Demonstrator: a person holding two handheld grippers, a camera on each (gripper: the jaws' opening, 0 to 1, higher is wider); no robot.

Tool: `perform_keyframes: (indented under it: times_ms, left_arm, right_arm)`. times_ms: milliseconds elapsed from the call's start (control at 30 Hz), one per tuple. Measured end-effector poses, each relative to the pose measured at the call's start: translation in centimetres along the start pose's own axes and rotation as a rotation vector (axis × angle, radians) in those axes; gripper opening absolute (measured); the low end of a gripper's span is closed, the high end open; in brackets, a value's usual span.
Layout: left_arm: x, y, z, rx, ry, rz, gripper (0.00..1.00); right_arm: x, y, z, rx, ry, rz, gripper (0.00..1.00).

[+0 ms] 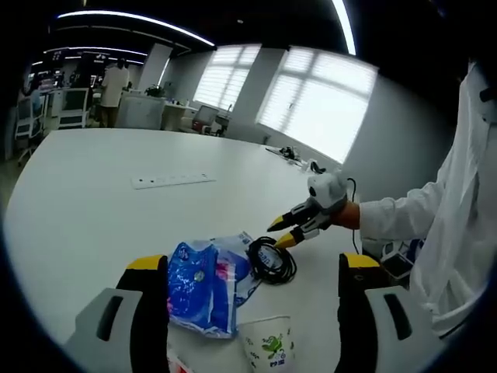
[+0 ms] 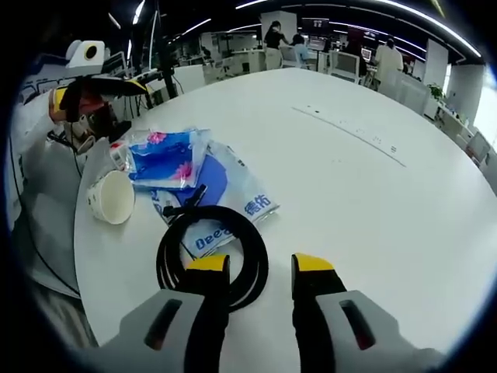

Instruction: Arrange the tabletop items into an orderly group along one side of the table until the central work area is clear of visible clutter.

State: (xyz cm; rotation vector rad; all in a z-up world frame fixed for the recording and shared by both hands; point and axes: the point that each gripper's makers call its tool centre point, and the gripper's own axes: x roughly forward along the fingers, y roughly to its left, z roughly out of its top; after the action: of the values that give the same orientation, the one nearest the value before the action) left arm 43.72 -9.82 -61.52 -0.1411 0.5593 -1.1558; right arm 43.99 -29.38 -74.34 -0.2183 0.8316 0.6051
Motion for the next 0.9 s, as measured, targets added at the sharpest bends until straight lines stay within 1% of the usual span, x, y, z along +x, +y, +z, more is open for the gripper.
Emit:
perform_keyframes:
  times_ms: [167,267,400,700,900]
  left_arm:
    - [0.1,-0.1,0.1,-0.001,-0.004,-0.007,0.92]
    - [0.1,0.0,0.0,-0.002,-0.002,-0.006,0.92]
    - [0.2,0.0,-0.2,-0.001,0.004,-0.009,0.92]
    - [0.2,0.1,-0.4,-0.007,0.005,-0.013,0.92]
    - [0.1,0.1,-0.4,-0.011,0.001,-0.012,0.91]
  right_arm:
    - [0.6,-0.1,-0.4,-0.022,0.032,-0.004,0.27]
    - [0.8,0.2,-0.4,-0.015,0.036,0.01,0.27]
    - [1.3,0.1,-0.7,-0.022,0.057,0.005,0.25]
    - [1.8,0.1,-0.8,-0.013,0.069,0.003,0.2]
    - [2.0,0.4,-0.8,-0.006,0.077,0.004,0.13]
